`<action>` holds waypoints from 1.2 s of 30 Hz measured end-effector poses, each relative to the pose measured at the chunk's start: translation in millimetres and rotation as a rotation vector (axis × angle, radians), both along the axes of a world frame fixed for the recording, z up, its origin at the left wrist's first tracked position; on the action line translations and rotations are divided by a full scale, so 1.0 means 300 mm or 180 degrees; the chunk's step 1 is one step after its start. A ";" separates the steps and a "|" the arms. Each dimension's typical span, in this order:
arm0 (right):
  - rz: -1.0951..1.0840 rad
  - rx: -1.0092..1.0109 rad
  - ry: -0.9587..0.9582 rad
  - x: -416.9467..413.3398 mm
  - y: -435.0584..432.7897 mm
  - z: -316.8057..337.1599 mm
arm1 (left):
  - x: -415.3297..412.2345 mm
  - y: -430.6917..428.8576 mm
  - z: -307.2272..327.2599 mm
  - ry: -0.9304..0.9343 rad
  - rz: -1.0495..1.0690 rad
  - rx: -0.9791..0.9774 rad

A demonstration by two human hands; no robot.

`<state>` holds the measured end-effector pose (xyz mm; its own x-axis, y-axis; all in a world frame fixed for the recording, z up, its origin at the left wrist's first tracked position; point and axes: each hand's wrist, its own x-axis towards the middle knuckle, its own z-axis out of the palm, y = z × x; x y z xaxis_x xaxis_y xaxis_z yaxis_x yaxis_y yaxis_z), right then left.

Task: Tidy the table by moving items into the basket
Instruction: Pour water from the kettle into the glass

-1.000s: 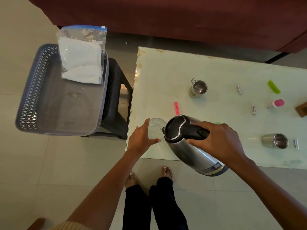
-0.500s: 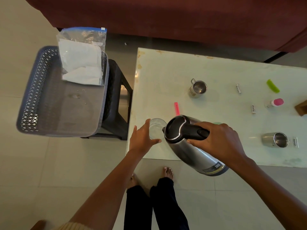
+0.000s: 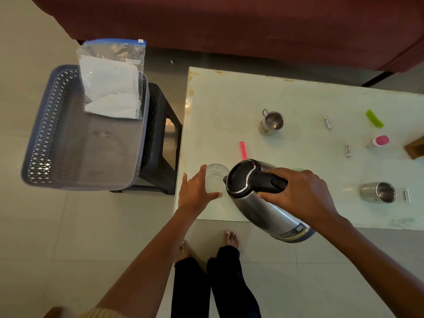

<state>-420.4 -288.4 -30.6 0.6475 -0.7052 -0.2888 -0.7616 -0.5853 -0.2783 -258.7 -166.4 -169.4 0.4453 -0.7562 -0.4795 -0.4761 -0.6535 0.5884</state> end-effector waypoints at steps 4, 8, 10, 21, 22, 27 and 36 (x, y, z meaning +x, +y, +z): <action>0.0015 0.0000 0.0018 0.004 -0.002 0.004 | -0.001 -0.003 0.000 0.0009 0.0014 0.0000; -0.0019 -0.0014 0.0041 0.006 -0.001 0.003 | 0.001 -0.003 -0.008 -0.0050 -0.0005 0.0021; -0.0003 -0.0017 0.0028 0.007 0.000 0.002 | 0.001 -0.002 -0.012 -0.0050 -0.0003 0.0012; 0.0013 -0.0013 0.0038 0.009 0.000 0.004 | 0.001 -0.002 -0.011 -0.0058 -0.0049 0.0022; 0.0017 -0.0014 0.0044 0.009 0.000 0.004 | 0.001 -0.002 -0.011 -0.0060 -0.0060 0.0022; 0.0004 -0.0010 0.0019 0.010 0.000 0.003 | 0.001 -0.002 -0.007 -0.0061 -0.0064 0.0010; -0.0012 0.0021 0.0044 0.010 0.000 0.005 | 0.001 -0.001 -0.007 -0.0039 -0.0046 0.0017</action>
<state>-417.4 -288.5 -29.2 0.6408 -0.7057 -0.3023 -0.7676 -0.5806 -0.2716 -258.3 -166.7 -171.4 0.4402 -0.7600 -0.4782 -0.4927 -0.6497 0.5789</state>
